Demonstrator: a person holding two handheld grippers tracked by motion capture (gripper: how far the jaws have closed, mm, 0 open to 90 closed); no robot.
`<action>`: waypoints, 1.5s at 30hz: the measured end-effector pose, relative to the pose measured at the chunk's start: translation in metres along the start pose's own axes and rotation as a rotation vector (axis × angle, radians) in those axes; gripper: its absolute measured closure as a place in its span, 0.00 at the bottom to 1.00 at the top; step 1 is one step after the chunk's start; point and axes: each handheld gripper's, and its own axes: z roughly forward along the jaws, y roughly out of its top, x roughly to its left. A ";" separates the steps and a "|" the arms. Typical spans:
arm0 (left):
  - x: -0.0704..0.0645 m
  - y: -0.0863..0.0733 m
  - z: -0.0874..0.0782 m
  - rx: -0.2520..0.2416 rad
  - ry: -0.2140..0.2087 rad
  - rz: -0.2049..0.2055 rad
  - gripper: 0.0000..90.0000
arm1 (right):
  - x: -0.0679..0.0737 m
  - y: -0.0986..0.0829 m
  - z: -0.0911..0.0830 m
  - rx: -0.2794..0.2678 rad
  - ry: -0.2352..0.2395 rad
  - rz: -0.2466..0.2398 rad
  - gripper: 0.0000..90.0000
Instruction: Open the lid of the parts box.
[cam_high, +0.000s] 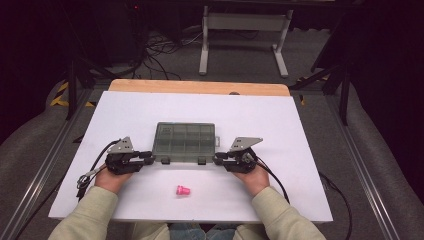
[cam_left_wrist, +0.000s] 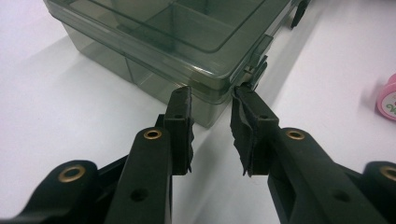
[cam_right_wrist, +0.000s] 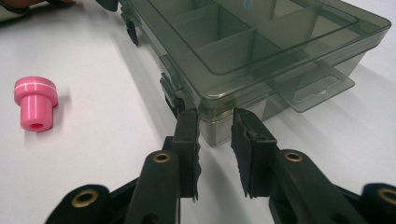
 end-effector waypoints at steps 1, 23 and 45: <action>0.000 0.000 0.000 0.000 0.000 0.000 0.77 | 0.000 0.000 0.000 0.000 -0.001 0.000 0.81; -0.004 0.003 -0.008 -0.052 0.011 0.035 0.91 | 0.001 0.003 -0.004 -0.043 0.008 0.002 0.90; -0.002 0.007 -0.008 -0.238 -0.020 0.010 1.00 | 0.002 0.010 -0.006 -0.189 -0.002 0.035 1.00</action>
